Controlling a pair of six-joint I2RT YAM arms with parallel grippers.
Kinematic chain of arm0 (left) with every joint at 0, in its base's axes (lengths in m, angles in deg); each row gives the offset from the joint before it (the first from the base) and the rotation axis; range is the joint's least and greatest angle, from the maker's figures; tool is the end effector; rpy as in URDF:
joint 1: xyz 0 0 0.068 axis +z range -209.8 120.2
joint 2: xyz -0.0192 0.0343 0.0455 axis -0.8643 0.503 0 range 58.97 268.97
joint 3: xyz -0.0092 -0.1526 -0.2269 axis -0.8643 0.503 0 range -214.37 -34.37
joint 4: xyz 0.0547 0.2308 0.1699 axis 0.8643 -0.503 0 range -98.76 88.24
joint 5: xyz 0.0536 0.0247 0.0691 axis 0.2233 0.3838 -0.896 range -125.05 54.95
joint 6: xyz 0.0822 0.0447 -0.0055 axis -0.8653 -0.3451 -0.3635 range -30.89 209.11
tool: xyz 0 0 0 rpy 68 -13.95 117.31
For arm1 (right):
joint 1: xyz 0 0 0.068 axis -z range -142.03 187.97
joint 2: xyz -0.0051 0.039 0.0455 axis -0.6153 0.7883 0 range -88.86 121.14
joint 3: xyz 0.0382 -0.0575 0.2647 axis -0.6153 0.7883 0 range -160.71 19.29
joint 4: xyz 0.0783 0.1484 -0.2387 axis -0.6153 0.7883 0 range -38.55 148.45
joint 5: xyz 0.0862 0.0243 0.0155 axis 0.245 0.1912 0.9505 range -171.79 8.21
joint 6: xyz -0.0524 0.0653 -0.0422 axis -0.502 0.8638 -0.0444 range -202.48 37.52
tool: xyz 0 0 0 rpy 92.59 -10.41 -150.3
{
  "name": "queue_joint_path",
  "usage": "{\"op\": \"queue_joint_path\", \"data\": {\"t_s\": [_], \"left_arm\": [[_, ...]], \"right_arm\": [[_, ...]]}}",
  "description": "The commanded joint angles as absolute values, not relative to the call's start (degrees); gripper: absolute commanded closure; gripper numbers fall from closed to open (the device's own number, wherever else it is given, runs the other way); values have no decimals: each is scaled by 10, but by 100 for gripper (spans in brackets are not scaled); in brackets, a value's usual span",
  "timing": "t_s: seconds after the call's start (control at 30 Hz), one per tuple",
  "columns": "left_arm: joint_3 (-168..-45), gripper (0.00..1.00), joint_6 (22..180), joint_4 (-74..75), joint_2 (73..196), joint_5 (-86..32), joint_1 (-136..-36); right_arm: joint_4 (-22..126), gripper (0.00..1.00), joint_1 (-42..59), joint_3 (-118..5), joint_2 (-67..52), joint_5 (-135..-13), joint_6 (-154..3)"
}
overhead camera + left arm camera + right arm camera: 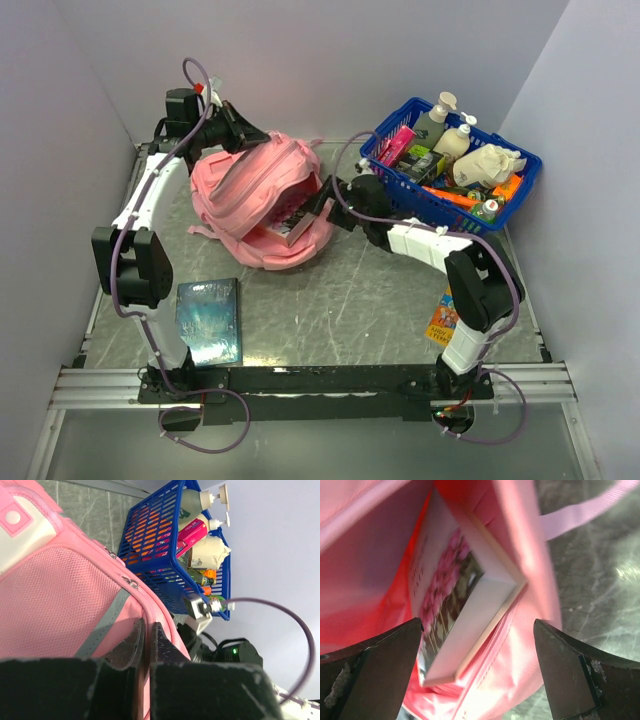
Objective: Pack the student bag
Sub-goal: Place the book in the student bag.
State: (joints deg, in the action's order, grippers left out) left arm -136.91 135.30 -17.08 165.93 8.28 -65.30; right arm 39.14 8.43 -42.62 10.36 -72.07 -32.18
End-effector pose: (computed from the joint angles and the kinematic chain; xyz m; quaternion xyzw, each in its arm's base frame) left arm 0.4978 -0.1063 0.3595 -0.0650 0.7865 -0.5048 0.3497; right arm 0.3948 0.2402 0.1882 0.1067 0.8348 0.3984 0.3647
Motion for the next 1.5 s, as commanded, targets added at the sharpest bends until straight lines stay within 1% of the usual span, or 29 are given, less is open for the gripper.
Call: {"op": "queue_joint_path", "data": {"t_s": [0.0, 0.1, 0.13, 0.17, 0.2, 0.33, 0.4, 0.43, 0.53, 0.6, 0.7, 0.77, 0.8, 0.87, 0.9, 0.97, 1.0, 1.07, 1.1, 1.17, 1.2, 1.23, 1.27, 1.3, 1.33, 1.37, 1.4, 1.47], "left_arm": [[-1398, 99, 1375, -87, 1598, 118, -657], [-1399, 99, 1366, -92, 1599, 119, -660], [-1401, 99, 1362, -94, 1600, 119, -660], [-1402, 99, 1361, -98, 1601, 119, -662], [-1403, 99, 1360, -97, 1602, 119, -663], [-1406, 99, 1360, -97, 1606, 120, -666], [-1410, 99, 1360, -95, 1607, 120, -669], [-1412, 99, 1364, -94, 1608, 121, -670], [-1420, 99, 1367, -91, 1607, 126, -679], [-1426, 99, 1368, -90, 1604, 128, -688], [-1426, 99, 1374, -83, 1598, 135, -697], [-1420, 99, 1384, -74, 1591, 136, -699], [-1418, 99, 1387, -73, 1589, 136, -699], [-1420, 99, 1378, -82, 1588, 132, -698], [-1422, 99, 1373, -86, 1589, 132, -697], [-1425, 99, 1352, -101, 1592, 127, -693], [-1427, 99, 1344, -107, 1593, 125, -690], [-1422, 99, 1334, -108, 1597, 128, -680], [-1422, 99, 1330, -110, 1599, 128, -676], [-1425, 99, 1307, -118, 1605, 131, -668], [-1424, 99, 1296, -131, 1607, 129, -667], [-1422, 99, 1283, -132, 1607, 129, -665], [-1413, 99, 1277, -132, 1607, 128, -664], [-1409, 99, 1266, -135, 1607, 123, -664], [-1404, 99, 1261, -135, 1606, 121, -663], [-1395, 99, 1257, -136, 1606, 121, -663], [-1390, 99, 1251, -137, 1605, 121, -663], [-1372, 99, 1244, -133, 1601, 118, -663]], "right_arm": [[399, 5, 36, -463, 82, -703, -451], [390, 25, 26, -456, 87, -687, -476], [385, 47, 23, -453, 90, -676, -483], [383, 52, 18, -452, 91, -670, -486], [385, 52, 16, -456, 98, -666, -488], [381, 47, -3, -461, 112, -658, -497], [367, 41, -8, -472, 134, -639, -492], [349, 37, -9, -478, 143, -634, -487], [290, 32, -10, -511, 193, -618, -464], [249, 33, -11, -549, 240, -597, -448], [184, 31, -14, -595, 279, -616, -423], [173, 30, -14, -612, 293, -644, -403], [181, 27, -13, -628, 295, -664, -396], [197, 23, -13, -644, 295, -644, -391], [215, 0, -14, -645, 289, -633, -409], [223, 0, -16, -621, 253, -611, -426], [240, 0, -14, -590, 237, -607, -435], [293, 0, -11, -569, 194, -622, -473], [303, 0, -3, -539, 179, -621, -478], [263, 0, 12, -489, 142, -600, -431], [232, 0, 36, -447, 138, -561, -398], [159, 0, 49, -433, 138, -517, -366], [129, 0, 61, -407, 135, -446, -353], [88, 0, 78, -387, 128, -436, -330], [91, 0, 83, -375, 114, -440, -335], [168, 0, 86, -389, 78, -456, -360], [264, 0, 85, -414, 60, -529, -454], [423, 0, 85, -452, 35, -572, -497]]}}
